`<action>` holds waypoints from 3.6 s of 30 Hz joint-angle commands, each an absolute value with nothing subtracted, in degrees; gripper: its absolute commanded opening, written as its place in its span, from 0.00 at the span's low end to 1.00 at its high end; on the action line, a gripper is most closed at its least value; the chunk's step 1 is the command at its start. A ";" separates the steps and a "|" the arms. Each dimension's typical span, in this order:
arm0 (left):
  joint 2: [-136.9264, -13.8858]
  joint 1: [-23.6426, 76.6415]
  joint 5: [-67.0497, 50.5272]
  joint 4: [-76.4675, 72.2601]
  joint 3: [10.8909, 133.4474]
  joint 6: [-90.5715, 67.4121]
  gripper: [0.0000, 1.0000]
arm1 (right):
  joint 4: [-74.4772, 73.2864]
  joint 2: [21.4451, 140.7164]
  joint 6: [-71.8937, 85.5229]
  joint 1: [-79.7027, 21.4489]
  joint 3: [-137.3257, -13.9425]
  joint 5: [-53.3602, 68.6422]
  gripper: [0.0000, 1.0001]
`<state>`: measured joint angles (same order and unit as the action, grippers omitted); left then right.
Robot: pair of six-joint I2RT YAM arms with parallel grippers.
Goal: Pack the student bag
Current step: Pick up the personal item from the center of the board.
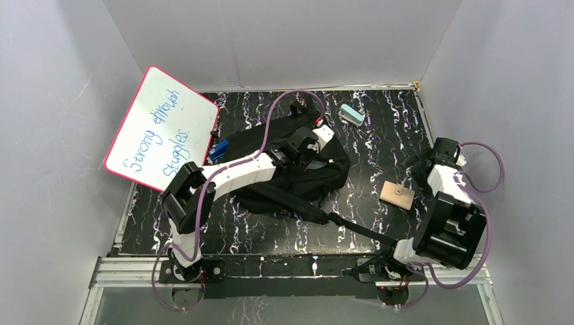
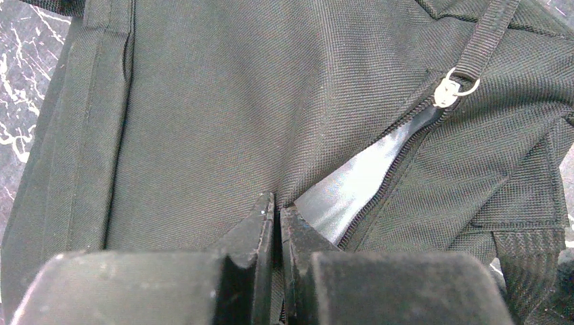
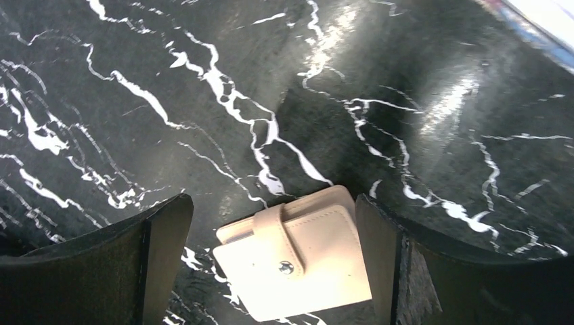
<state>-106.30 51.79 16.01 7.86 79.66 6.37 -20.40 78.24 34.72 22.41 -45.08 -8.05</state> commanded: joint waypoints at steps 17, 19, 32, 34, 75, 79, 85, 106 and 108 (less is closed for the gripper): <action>-101.87 51.55 15.90 8.06 79.48 6.59 0.00 | -15.27 83.23 30.60 20.13 -44.05 17.10 0.92; -101.91 51.50 15.86 8.06 79.52 6.64 0.00 | -15.16 83.31 31.09 17.87 -43.93 17.63 0.92; -101.69 51.53 15.77 7.98 79.17 6.94 0.00 | -15.28 85.95 32.60 -0.66 -46.94 17.14 0.92; -101.82 51.53 15.75 7.94 79.18 6.94 0.00 | -17.08 83.93 31.75 -1.39 -47.51 13.19 0.91; -102.13 51.52 14.06 8.62 79.32 7.04 0.00 | -21.98 54.20 43.68 26.88 -24.41 6.00 0.82; -102.05 51.56 14.07 8.62 79.29 7.12 0.00 | -19.56 53.82 45.02 27.01 -21.92 4.58 0.74; -102.13 51.51 13.98 8.63 79.24 7.20 0.00 | -16.96 54.67 45.69 27.48 -19.72 4.62 0.61; -102.66 51.52 14.35 8.87 79.68 5.98 0.00 | -16.66 47.57 39.95 27.58 -30.63 11.70 0.00; -102.74 51.50 14.77 8.87 79.82 5.55 0.00 | -17.56 48.19 39.97 27.51 -33.64 15.00 0.00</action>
